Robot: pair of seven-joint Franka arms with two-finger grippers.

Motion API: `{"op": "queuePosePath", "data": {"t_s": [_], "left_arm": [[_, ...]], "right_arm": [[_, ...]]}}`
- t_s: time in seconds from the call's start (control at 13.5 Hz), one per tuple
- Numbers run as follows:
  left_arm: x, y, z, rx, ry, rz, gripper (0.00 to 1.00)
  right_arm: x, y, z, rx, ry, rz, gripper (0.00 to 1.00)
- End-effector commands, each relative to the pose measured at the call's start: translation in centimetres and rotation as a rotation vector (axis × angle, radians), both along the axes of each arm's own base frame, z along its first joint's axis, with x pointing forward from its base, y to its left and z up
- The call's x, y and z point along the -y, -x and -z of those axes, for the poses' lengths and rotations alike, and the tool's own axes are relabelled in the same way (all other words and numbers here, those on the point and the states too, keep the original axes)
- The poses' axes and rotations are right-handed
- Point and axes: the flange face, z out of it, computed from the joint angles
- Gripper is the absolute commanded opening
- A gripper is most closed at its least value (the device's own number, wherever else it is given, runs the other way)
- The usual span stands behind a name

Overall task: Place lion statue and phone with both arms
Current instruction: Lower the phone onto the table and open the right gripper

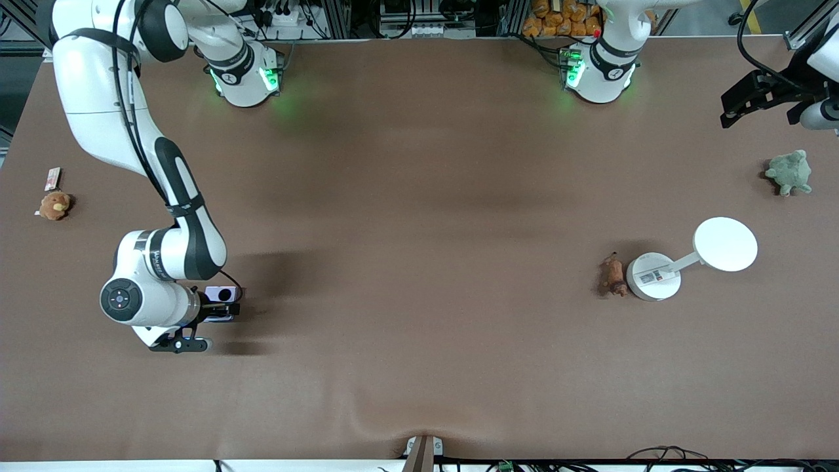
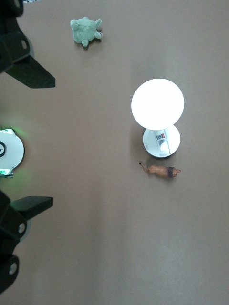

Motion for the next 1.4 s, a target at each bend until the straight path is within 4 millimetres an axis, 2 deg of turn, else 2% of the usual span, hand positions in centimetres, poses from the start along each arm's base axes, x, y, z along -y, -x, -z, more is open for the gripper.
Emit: {"op": "queuePosePath", "data": {"t_s": [0.0,0.37,0.44,0.59,0.66,0.96,1.11,1.33], "left_arm": [[-0.5,0.5,0.6,-0.021,0.018,-0.013,1.00],[-0.5,0.6,0.8,-0.020,0.017,-0.025,1.00],[-0.5,0.5,0.8,-0.019,0.017,-0.025,1.00],[-0.1,0.4,1.0,-0.020,0.016,-0.018,1.00],[0.2,0.4,1.0,-0.020,0.016,-0.013,1.00],[0.2,-0.4,1.7,-0.009,0.038,-0.002,1.00],[0.3,-0.5,2.0,-0.010,0.044,0.000,1.00],[0.3,0.1,3.4,0.030,0.047,-0.001,1.00]], "right_arm": [[0.1,0.0,0.0,0.011,0.007,0.005,1.00],[-0.1,-0.5,-1.0,0.027,0.005,0.002,1.00],[-0.1,-0.7,-1.7,0.037,0.005,0.002,1.00],[0.0,-1.2,-4.5,0.061,-0.003,0.008,1.00],[0.0,-1.3,-6.4,0.070,-0.007,0.010,1.00],[-0.7,-0.5,-16.6,0.119,-0.010,-0.009,1.00],[-0.9,1.3,-22.2,0.094,-0.009,-0.011,1.00],[0.0,5.2,-30.8,0.087,-0.013,-0.041,1.00]]}}
